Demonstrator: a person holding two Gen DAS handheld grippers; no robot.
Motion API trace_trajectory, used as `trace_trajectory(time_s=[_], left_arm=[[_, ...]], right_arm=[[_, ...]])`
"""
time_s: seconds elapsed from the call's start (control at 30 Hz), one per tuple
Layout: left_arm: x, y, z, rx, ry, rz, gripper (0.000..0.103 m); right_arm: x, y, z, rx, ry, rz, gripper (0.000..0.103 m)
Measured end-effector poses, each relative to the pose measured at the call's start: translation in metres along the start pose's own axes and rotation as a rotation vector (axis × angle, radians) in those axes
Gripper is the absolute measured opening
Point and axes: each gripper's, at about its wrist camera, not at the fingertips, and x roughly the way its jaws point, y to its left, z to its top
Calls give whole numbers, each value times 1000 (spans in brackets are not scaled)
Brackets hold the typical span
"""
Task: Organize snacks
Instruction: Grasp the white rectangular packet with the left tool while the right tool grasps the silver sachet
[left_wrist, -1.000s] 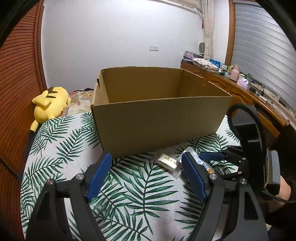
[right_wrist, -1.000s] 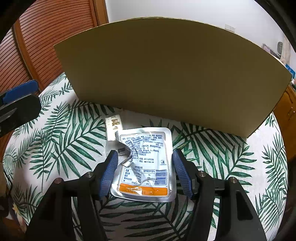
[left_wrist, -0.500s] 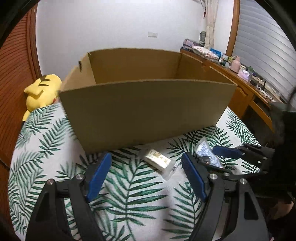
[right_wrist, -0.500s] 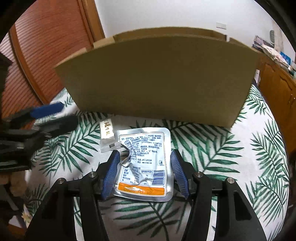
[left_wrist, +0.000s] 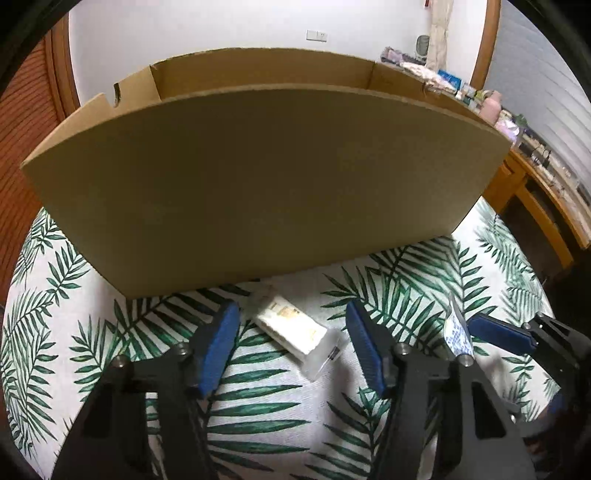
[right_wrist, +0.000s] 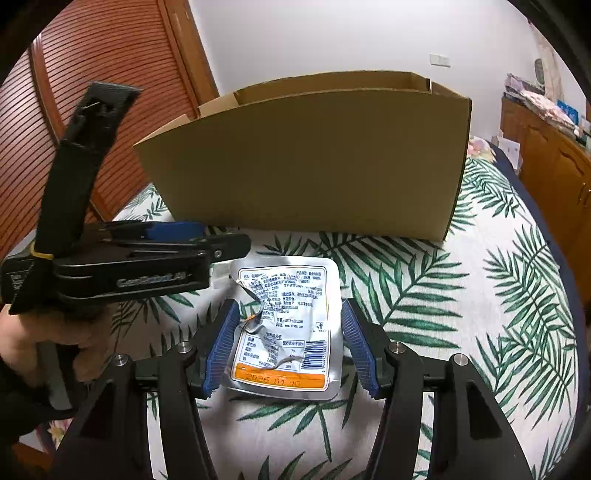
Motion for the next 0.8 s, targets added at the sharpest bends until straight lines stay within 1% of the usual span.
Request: trace_trajectory(time_s=[0.23,0.33,0.37,0.4,0.43,0.47,0.57,0.63,0.7,0.77,0.8], left_arm=[[7,-4,-2,-2,8,33,59],[3,-3,-2,-3,-3,20,45],[2,-2,-4,-3,-4,4,33],[1,-3,-5,0,0,-4,28],[-1,-4,-6,8,-2,-6,28],[-1,-6,-8,22,-3,-4,28],[-2,-9,-12,43,-3,7,28],[-2,-9,-13,44,3,12,31],[0,-9,-13,44,12,14,37],[5,-10,-13,43,15,12,37],[5,-10,-13,48,11,13,35]], right_arm=[[3,-2,-1,0,4,5,58],[7,-1,-1,4,6,3,58],[8,-2,-2,5,9,1,58],[9,-2,-1,6,12,-1,44],[10,-1,-1,4,17,1,38],[11,-2,-2,3,24,-10,38],[14,-2,-1,4,31,-9,37],[15,-3,-2,3,32,-10,37],[15,-2,-2,-2,34,-15,37],[17,-1,-2,-8,38,-21,37],[17,0,-2,-10,39,-24,38]])
